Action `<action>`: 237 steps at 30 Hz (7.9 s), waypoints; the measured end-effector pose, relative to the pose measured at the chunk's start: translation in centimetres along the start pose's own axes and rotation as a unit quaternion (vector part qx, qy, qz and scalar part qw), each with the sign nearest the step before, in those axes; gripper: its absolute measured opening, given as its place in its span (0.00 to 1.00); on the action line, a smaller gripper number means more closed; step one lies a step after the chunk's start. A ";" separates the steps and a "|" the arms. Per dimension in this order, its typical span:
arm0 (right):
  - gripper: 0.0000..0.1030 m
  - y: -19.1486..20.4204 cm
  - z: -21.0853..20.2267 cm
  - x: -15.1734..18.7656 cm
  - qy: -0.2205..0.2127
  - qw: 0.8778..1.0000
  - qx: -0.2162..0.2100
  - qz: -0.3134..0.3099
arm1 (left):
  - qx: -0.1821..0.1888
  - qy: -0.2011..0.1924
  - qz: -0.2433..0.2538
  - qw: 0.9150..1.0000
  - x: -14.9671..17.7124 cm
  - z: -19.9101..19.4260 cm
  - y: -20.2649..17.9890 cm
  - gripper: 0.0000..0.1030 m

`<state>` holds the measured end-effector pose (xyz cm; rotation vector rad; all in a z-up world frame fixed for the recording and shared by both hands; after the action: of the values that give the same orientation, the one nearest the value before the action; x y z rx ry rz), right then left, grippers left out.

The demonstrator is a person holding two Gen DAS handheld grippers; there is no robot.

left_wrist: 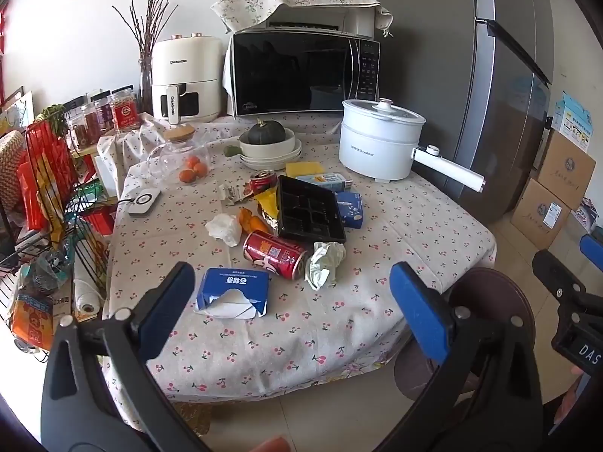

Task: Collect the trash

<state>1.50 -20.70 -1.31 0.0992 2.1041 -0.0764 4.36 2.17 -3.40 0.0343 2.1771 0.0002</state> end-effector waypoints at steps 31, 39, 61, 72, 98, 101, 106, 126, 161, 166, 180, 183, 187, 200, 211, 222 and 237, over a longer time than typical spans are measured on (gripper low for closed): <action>1.00 2.1 0.4 0.0 -0.004 1.000 -0.028 -0.002 | -0.024 0.002 -0.005 1.000 0.1 0.1 1.0 1.00; 1.00 2.3 0.5 0.0 -0.005 0.999 -0.033 -0.002 | -0.026 0.003 -0.006 1.000 0.3 0.0 1.3 1.00; 1.00 2.1 0.6 0.2 -0.003 1.000 -0.030 -0.002 | -0.027 0.002 -0.005 1.000 0.1 -0.1 1.5 1.00; 1.00 2.0 0.7 0.4 -0.003 1.000 -0.028 -0.003 | -0.028 0.002 -0.005 1.000 0.1 -0.1 1.5 1.00; 1.00 2.6 3.0 -1.8 0.072 0.996 -0.059 -0.015 | -0.011 0.060 0.049 0.997 -0.9 2.8 1.2 1.00; 1.00 2.7 5.1 -3.0 0.104 0.991 -0.085 0.001 | 0.002 0.097 0.066 0.993 -1.3 4.9 1.8 1.00; 1.00 3.5 10.4 -3.5 0.186 0.975 -0.118 0.012 | 0.026 0.175 0.052 0.983 -0.6 9.5 3.4 1.00; 1.00 3.7 18.9 1.2 0.286 0.953 -0.099 -0.004 | 0.002 0.355 0.023 0.935 6.7 22.4 5.6 1.00; 0.82 17.1 26.4 5.3 0.361 0.904 -0.221 0.066 | 0.001 0.281 -0.036 0.959 5.4 14.6 14.3 0.88; 0.51 17.1 26.0 5.1 0.361 0.893 -0.255 0.089 | 0.004 0.278 -0.041 0.960 5.4 14.4 14.6 0.88; 0.34 13.1 23.2 3.5 0.335 0.917 -0.213 0.033 | 0.023 0.253 -0.019 0.967 4.0 13.5 11.0 0.88; 0.34 11.5 22.3 3.1 0.326 0.922 -0.207 0.031 | 0.030 0.250 -0.008 0.968 3.7 13.5 9.5 0.88; 0.34 8.7 21.3 2.6 0.318 0.928 -0.193 0.033 | 0.041 0.243 0.010 0.969 3.2 13.6 7.2 0.88; 0.35 -3.9 17.9 3.6 0.311 0.941 -0.117 0.064 | 0.101 0.215 0.090 0.967 2.9 13.5 -3.9 0.88; 0.36 -13.1 16.1 7.6 0.323 0.942 -0.053 0.078 | 0.190 0.185 0.160 0.951 4.1 12.0 -16.7 0.88; 0.38 -18.9 13.6 8.6 0.309 0.946 -0.023 0.100 | 0.272 0.164 0.201 0.927 5.9 11.8 -25.6 0.88; 0.39 -18.5 13.6 8.3 0.303 0.948 -0.019 0.094 | 0.185 0.149 0.181 0.955 4.9 12.7 -21.2 0.97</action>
<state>7.01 -40.11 -15.06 0.3358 2.6963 0.1270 11.50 -19.06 -14.97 0.6848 2.4115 -0.2051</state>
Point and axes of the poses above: each gripper's, at about its wrist camera, not at the fingertips, and z roughly the way its jaws point, y to its left, x to its underside, the point moved 6 cm from there along z, roughly the way its jaws point, and after that the axes turned 4 degrees about z, right-handed, at the moved point
